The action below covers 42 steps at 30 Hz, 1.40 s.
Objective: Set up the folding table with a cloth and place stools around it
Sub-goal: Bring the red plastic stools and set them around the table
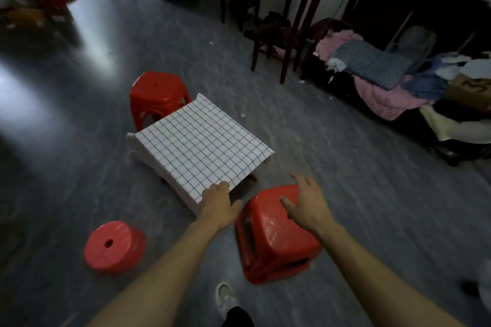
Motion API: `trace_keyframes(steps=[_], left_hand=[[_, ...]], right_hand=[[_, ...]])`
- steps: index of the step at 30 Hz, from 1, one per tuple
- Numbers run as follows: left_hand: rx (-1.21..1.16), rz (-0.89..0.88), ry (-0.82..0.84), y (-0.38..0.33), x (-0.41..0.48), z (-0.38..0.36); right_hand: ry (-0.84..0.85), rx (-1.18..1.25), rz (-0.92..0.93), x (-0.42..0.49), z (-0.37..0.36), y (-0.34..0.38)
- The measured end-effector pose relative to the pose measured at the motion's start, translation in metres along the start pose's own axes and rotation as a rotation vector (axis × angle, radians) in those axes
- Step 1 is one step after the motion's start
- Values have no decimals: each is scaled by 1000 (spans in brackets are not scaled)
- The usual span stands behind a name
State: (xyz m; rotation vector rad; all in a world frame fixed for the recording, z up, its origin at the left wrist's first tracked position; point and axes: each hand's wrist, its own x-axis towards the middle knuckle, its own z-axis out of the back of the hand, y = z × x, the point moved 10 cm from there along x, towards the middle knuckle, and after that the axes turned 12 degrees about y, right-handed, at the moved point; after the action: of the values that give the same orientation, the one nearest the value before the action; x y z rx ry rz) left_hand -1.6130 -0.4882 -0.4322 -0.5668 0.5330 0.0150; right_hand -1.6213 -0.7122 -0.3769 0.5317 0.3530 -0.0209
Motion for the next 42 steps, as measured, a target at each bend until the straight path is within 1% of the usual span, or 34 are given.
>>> trace_keyframes(steps=[4,9,15,19,22,26,31,34,39,42], left_hand=[[3,1,64,-32,36,-28],[16,57,70,-50,65,-41],[-77,222,-2,-44,84,-59],[-112,338,-60,-45,89,-90],[-163,401,-74,-45,95,-122],[-174,424,-63,-40,109,-169],[-221,432,-31,-12,154,-227],[-188,418,-13,8,183,-259],[-219,410,-31,38,224,-304],[-229,417,-22,47,243,-325]], right_hand=[[39,3,-25,38,18,-32],[88,8,-19,76,31,-67],[227,-26,81,121,16,-99],[340,-90,150,148,1,-131],[388,-139,168,164,-12,-160],[433,-201,138,179,-48,-191],[449,-260,119,198,-114,-229],[435,-285,44,217,-149,-261],[448,-287,-117,240,-199,-317],[457,-265,-131,242,-225,-335]])
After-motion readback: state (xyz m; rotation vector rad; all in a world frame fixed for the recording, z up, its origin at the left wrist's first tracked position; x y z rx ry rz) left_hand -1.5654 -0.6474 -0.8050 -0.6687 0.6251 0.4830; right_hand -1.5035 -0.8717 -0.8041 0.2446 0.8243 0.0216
